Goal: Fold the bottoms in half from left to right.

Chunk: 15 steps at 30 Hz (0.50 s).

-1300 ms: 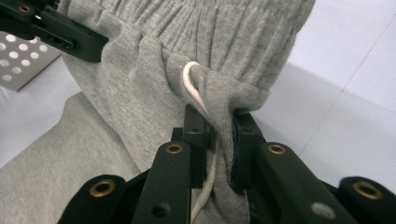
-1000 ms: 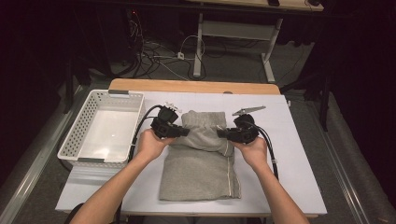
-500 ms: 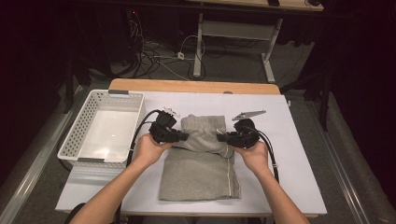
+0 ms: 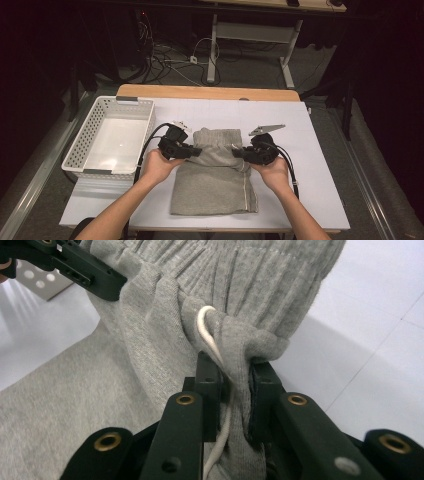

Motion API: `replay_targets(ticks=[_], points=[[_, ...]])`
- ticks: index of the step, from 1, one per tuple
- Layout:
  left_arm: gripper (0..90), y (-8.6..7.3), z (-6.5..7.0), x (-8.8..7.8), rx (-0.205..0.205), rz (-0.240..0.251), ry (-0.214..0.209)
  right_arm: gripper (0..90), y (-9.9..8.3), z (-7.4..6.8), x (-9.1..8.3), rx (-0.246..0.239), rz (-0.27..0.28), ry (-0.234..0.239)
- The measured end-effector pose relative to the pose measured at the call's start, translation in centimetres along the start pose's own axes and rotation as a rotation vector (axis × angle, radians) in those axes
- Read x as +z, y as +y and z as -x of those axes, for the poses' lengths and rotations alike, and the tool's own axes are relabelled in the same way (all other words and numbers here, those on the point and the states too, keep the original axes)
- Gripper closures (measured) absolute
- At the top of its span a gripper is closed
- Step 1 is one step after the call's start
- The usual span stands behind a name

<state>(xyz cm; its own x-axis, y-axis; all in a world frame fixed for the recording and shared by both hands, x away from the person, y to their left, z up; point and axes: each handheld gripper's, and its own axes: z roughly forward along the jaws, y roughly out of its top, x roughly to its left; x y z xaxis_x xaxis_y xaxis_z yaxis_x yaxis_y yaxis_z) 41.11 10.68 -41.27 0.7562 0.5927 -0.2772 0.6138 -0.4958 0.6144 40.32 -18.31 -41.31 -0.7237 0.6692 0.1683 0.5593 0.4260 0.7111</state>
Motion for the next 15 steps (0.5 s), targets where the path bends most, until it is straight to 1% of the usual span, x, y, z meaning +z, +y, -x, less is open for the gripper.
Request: replay_targets(ticks=[3, 10, 15], points=[[79.1, -0.2, 0.3, 0.0, 0.014, -0.002, 0.008, 80.0, -0.2, -0.3, -0.1, -0.008, -0.006, -0.003], [78.6, -1.1, 1.0, -0.2, 0.03, -0.001, -0.005, 79.7, -1.1, -1.1, -0.5, -0.028, 0.001, 0.006], [78.6, -1.8, 1.3, -0.1, 0.039, -0.015, -0.008, 79.5, -1.7, -1.7, -0.5, -0.051, -0.001, 0.006]])
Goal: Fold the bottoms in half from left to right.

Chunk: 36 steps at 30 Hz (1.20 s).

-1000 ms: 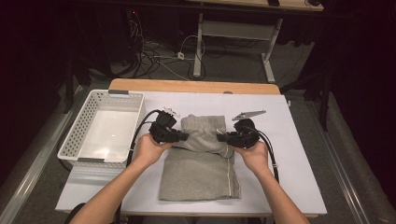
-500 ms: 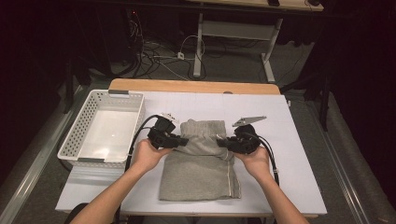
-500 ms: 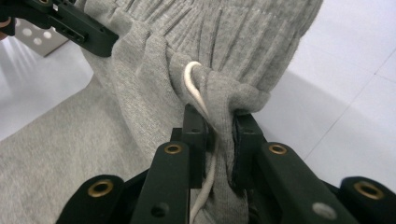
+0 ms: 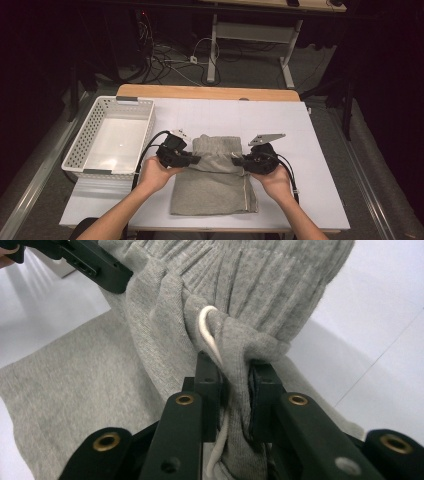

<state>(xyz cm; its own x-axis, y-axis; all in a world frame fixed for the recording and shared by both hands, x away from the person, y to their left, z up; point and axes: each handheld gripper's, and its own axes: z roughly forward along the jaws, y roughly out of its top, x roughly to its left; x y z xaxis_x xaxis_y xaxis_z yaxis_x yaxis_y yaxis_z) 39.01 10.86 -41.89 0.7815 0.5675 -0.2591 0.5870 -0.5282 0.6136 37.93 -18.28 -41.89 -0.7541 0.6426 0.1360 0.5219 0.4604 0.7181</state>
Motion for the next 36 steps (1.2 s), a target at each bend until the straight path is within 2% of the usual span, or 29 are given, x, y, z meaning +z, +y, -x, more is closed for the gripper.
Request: replay_targets(ticks=[6, 15, 26, 33, 36], points=[[78.6, -0.6, 0.3, 0.4, 0.007, -0.028, -0.012, 79.0, -0.9, -0.4, 0.0, -0.005, -0.014, 0.013], [78.7, -1.5, 0.9, 0.9, 0.029, -0.062, -0.008, 78.6, -2.0, -1.1, 0.2, -0.015, -0.041, 0.024], [78.6, -2.8, 1.3, 1.7, 0.034, -0.106, -0.012, 77.8, -3.3, -2.1, 0.3, -0.047, -0.074, 0.034], [78.2, -3.4, 1.5, 1.8, 0.03, -0.109, -0.017, 77.7, -3.9, -2.4, 0.4, -0.046, -0.077, 0.038], [73.2, -3.5, 1.6, 1.7, 0.014, -0.096, -0.019, 77.8, -4.1, -2.5, 0.5, -0.044, -0.072, 0.042]])
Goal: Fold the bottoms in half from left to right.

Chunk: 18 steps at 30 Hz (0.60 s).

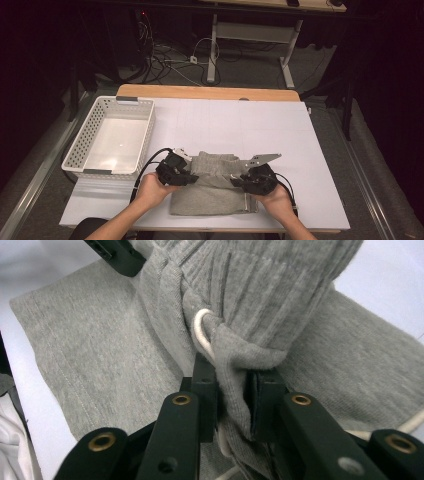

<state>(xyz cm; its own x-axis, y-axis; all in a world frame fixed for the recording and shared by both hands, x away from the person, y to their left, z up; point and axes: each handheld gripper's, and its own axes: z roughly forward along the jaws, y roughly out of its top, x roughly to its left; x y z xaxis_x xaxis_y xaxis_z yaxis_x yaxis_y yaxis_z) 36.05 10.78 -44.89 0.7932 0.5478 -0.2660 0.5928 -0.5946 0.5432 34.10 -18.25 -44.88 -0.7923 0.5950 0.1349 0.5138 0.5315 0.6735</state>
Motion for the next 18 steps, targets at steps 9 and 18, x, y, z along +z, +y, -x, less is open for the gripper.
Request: replay_targets(ticks=[9, 18], points=[[58.9, -0.7, 0.0, -3.2, -0.043, 0.112, 0.048, 77.7, -0.1, 0.0, 0.0, 0.005, 0.002, -0.002], [78.1, -0.1, -2.4, -3.1, -0.169, 0.14, 0.063, 76.9, -0.1, -0.2, 0.1, 0.001, 0.001, -0.006]])
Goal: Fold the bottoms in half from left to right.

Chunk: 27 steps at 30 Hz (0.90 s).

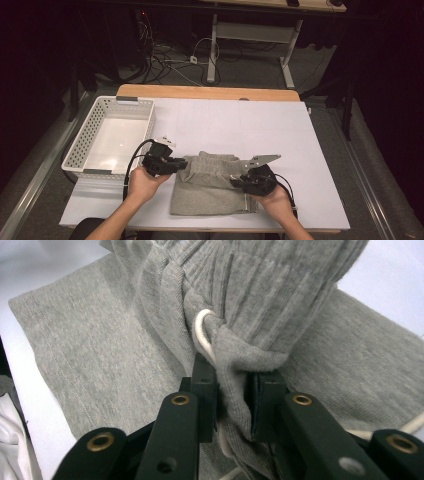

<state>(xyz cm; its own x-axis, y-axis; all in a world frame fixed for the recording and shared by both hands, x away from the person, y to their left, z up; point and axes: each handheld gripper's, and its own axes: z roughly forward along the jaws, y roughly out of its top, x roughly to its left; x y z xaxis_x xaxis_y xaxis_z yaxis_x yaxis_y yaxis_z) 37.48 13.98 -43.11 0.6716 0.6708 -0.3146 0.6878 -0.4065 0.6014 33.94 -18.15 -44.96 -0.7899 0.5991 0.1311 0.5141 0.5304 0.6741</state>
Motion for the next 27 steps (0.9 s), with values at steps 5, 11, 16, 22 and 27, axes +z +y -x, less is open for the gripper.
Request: replay_targets(ticks=[5, 11, 16, 22, 27], points=[[79.7, 0.4, 0.1, 1.7, -0.005, -0.062, -0.011, 75.8, 0.0, -0.1, -0.1, 0.003, 0.001, 0.003], [76.0, 0.3, 0.2, 2.0, -0.002, -0.059, -0.032, 73.0, 0.1, -0.2, -0.2, 0.007, 0.007, 0.005], [71.0, 0.1, 0.3, 1.9, 0.003, -0.048, -0.044, 67.6, 0.2, -0.5, -0.4, 0.0, 0.009, -0.002], [69.3, -0.1, 0.5, 1.9, 0.009, -0.046, -0.064, 61.7, 0.2, -0.8, -0.8, 0.001, 0.021, -0.002], [69.3, -0.2, 0.6, 1.9, 0.015, -0.048, -0.071, 56.5, 0.3, -0.8, -1.4, 0.014, 0.037, 0.012]])
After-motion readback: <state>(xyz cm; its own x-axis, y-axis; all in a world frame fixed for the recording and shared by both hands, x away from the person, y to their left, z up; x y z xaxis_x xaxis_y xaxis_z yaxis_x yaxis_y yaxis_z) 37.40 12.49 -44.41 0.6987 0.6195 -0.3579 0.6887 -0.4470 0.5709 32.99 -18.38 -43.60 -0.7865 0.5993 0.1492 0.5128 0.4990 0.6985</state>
